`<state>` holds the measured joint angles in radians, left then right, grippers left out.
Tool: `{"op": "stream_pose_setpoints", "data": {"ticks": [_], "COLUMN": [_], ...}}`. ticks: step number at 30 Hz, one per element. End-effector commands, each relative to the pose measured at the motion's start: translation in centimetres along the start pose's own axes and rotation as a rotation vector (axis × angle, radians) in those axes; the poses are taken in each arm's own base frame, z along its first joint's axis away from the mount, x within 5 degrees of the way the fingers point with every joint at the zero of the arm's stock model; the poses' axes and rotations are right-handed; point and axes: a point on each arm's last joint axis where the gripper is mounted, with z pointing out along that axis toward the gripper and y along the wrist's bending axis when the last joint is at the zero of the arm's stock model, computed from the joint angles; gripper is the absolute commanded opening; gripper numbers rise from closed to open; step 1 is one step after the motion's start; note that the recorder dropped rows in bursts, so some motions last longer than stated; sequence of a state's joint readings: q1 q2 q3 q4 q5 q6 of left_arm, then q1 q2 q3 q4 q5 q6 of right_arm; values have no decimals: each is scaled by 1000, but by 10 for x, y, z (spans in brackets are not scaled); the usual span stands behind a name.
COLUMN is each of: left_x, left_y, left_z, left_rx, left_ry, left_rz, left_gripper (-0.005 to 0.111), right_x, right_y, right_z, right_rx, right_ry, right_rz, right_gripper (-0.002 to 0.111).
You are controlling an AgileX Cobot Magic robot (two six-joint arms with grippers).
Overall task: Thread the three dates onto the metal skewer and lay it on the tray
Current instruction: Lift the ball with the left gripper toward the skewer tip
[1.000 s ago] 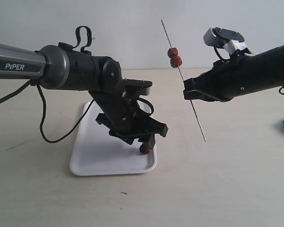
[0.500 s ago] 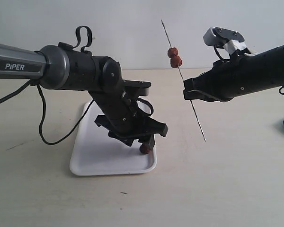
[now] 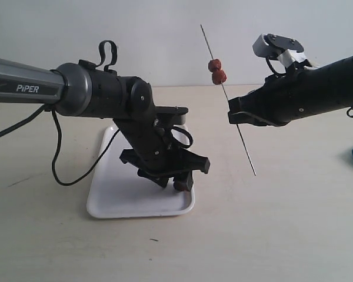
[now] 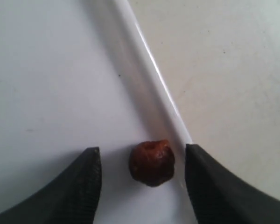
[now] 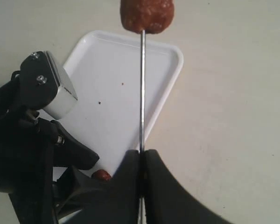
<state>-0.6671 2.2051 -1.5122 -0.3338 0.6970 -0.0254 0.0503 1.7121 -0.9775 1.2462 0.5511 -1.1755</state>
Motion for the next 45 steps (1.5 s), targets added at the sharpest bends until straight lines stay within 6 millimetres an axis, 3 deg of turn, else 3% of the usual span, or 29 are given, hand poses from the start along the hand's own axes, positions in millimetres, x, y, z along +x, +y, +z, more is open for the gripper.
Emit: {"op": "stream_pose_setpoints", "data": {"ticks": [1, 8, 31, 36, 45], "left_x": [-2, -2, -3, -11, -32], "left_y": [0, 0, 2, 14, 56], "left_z": [4, 4, 0, -20, -92], "left_rx": [0, 0, 0, 4, 190], "left_ry": [-17, -27, -19, -61, -198], "left_rz": [-7, -10, 19, -3, -99], "left_gripper": [52, 31, 28, 28, 28], "right_x": [-4, -3, -3, 1, 18], "right_y": [0, 2, 3, 4, 4], "right_z": [-4, -4, -4, -4, -1], "right_rx": [1, -16, -31, -43, -54], "right_ry": [-16, -9, -2, 21, 67], "right_rz": [-6, -6, -6, -6, 32], "right_gripper": [0, 0, 0, 0, 0]}}
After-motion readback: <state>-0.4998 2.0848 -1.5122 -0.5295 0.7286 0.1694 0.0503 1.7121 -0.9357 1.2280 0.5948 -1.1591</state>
